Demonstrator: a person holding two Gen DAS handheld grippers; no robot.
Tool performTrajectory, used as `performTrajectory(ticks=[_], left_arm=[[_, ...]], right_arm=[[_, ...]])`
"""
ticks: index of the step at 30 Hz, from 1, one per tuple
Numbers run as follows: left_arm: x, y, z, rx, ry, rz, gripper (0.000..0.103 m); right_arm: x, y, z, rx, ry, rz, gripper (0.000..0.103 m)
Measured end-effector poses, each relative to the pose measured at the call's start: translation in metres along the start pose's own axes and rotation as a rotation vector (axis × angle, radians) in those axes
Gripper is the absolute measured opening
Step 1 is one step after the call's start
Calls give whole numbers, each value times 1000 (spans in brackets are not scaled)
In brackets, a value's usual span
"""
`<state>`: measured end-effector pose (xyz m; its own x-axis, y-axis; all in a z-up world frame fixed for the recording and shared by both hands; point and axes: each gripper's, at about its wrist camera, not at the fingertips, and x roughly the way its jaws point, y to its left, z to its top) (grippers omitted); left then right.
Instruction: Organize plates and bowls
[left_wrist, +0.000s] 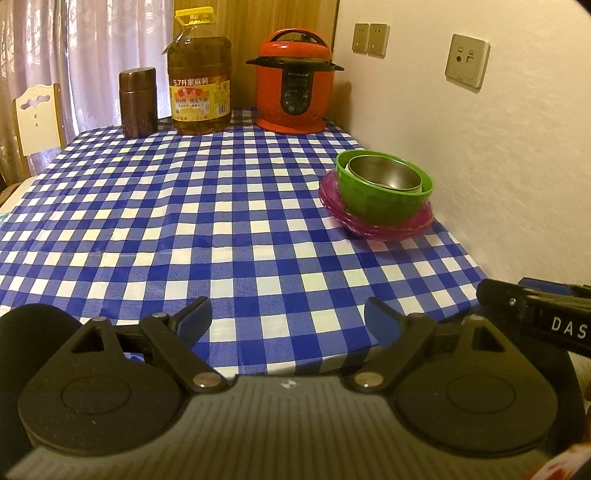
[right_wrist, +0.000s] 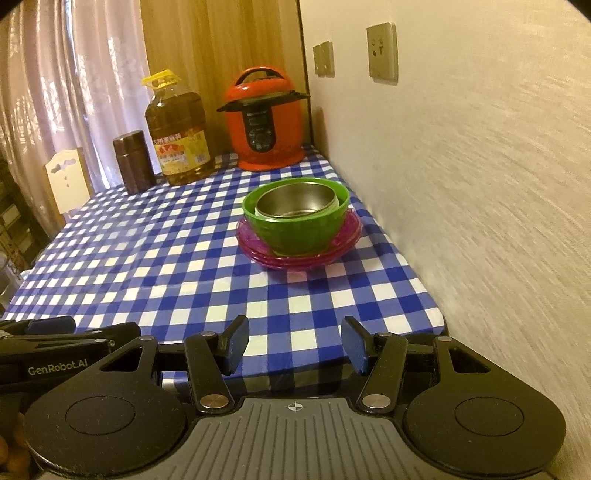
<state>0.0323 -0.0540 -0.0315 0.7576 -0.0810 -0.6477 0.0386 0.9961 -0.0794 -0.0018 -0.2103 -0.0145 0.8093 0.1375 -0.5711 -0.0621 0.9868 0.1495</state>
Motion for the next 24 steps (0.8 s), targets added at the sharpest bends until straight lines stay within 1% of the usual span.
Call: performTrajectory(ticks=[11, 24], left_arm=[[-12, 1, 0, 2, -30, -4, 88], [-14, 3, 0, 4, -33, -5, 88]], right_arm=[[-9, 2, 0, 7, -25, 1, 55], [-10, 2, 0, 4, -23, 1, 55]])
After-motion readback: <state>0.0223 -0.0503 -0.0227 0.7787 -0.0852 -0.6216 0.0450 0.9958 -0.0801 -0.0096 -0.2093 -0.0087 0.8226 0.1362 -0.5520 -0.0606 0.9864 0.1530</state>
